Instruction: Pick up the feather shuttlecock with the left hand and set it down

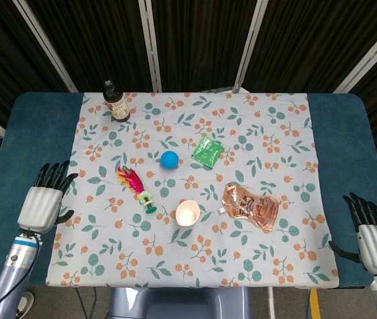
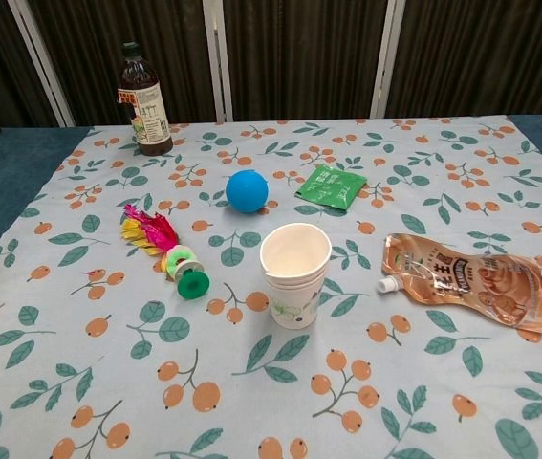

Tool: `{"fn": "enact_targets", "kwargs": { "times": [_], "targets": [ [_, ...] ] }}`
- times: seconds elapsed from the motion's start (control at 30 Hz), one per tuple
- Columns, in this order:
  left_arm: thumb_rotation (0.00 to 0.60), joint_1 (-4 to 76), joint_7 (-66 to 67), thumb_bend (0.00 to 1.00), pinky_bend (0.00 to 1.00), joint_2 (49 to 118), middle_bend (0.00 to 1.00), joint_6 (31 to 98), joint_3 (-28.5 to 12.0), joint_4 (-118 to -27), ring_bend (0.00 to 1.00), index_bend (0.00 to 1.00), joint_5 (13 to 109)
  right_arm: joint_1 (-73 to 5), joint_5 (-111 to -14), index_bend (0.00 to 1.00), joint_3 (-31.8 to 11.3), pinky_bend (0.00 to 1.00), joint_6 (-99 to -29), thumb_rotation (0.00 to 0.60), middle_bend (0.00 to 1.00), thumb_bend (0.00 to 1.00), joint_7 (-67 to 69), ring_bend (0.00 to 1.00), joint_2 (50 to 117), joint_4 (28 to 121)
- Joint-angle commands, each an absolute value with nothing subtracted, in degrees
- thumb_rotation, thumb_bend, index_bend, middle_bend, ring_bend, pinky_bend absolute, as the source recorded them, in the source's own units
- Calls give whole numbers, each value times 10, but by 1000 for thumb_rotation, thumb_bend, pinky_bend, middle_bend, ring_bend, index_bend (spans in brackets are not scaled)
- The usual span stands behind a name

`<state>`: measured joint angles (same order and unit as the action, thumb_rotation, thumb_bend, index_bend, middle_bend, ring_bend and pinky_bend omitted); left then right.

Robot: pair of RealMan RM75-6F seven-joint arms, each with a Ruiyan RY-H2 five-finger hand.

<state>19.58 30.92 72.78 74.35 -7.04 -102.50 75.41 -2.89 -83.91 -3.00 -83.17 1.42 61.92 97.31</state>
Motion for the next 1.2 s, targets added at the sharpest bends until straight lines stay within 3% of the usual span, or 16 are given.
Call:
{"fn": "enact_targets", "kwargs": {
  "times": [0.03,0.17,0.37,0.67,0.93,1.2],
  "targets": [
    [600,231,315,265,0,753,0,700,-99,-994,0,281,707,-29,-839,0,-30,0,-831,600,0,98,14,0,619,973],
    [600,278,332,321,0,794,0,652,-125,-938,0,358,658,-30,-840,0,-29,0,-829,600,0,97,17,0,618,973],
    [600,336,367,346,0,861,0,614,-131,-854,0,445,637,-29,-838,0,-30,0,-828,600,0,97,23,0,617,972],
    [600,379,373,347,0,944,0,601,-131,-748,0,472,628,-29,-839,0,-29,0,-829,600,0,97,27,0,615,973],
    [600,401,380,284,0,973,0,584,-122,-693,0,474,629,-29,-837,0,-30,0,-827,600,0,97,30,0,615,973],
    [600,428,365,284,0,1005,0,565,-111,-638,0,485,652,-29,-833,0,-31,0,-824,600,0,97,30,0,614,974]
  ]
}}
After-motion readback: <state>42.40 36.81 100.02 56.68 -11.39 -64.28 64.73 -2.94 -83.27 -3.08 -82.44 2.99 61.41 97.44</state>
